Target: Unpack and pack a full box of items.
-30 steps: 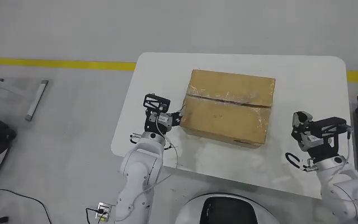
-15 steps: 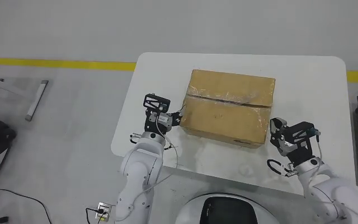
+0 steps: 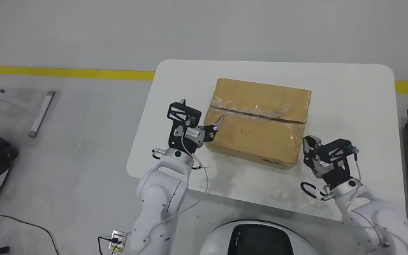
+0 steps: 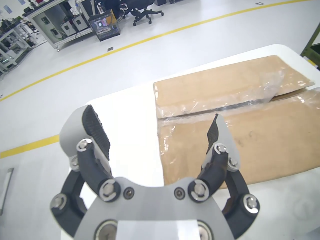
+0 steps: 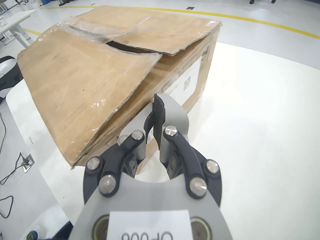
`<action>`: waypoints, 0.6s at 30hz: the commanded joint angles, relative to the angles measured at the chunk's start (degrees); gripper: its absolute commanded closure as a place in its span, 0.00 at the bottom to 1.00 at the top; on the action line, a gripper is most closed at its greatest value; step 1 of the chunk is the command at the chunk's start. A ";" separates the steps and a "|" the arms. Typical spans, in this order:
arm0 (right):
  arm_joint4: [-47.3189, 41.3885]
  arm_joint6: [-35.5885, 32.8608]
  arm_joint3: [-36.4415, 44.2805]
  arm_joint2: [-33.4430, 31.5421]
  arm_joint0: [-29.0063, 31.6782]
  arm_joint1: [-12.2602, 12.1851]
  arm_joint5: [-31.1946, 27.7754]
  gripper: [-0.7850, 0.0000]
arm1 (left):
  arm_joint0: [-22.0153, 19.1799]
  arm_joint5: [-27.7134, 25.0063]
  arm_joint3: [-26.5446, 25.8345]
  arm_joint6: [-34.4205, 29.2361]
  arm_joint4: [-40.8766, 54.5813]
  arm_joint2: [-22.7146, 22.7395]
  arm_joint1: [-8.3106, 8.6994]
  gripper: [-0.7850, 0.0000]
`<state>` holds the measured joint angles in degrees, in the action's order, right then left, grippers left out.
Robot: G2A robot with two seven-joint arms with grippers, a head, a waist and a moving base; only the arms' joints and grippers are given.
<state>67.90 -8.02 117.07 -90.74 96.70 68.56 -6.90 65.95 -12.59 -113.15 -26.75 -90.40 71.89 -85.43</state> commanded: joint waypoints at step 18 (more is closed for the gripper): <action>-9.05 6.33 -0.60 -13.86 10.09 0.29 1.74 1.00 | -16.06 -6.98 17.24 -5.00 3.59 -18.71 -2.41 0.00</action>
<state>59.01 -1.83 116.54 -104.37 106.49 68.81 -5.19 50.83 -20.31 -97.74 -32.46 -86.55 53.79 -87.63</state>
